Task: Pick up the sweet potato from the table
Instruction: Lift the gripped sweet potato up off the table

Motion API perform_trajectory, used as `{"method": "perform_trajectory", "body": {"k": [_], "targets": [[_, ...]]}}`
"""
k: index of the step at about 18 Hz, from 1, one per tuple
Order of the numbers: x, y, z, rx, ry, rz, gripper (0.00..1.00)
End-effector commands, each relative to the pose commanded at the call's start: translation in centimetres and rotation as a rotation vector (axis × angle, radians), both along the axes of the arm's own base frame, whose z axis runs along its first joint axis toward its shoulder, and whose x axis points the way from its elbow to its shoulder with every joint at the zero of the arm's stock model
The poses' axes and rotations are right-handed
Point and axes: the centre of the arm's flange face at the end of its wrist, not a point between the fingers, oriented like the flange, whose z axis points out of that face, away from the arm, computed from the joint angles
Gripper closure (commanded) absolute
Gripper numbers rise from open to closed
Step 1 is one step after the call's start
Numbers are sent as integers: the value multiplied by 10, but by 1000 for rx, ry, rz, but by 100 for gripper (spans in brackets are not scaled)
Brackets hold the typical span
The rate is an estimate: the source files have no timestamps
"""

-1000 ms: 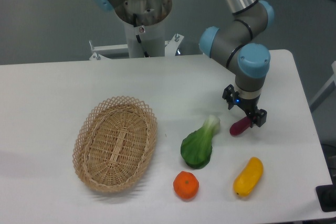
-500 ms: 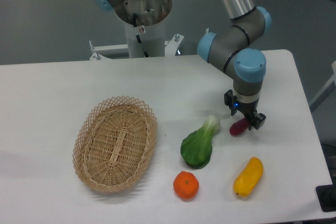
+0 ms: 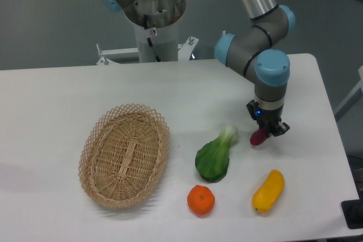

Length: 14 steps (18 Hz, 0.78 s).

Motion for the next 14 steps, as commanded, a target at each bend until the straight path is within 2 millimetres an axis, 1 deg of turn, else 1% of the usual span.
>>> {"method": "perform_trajectory", "body": {"k": [2,5,6,7,9,11,13,14], "targets": [[1,6,28,57,2,0,81],[10,15,73,188,-36,65,81],[17,22,89,223,-42,77,81],[27,31,100,245,-51,92,80],[46,47,117,276,-59,129,80],[60,60,132,315,-63,136,80],[67,63,139,333,-67,152,80],[66,63,138,332,-68,153,80]]}}
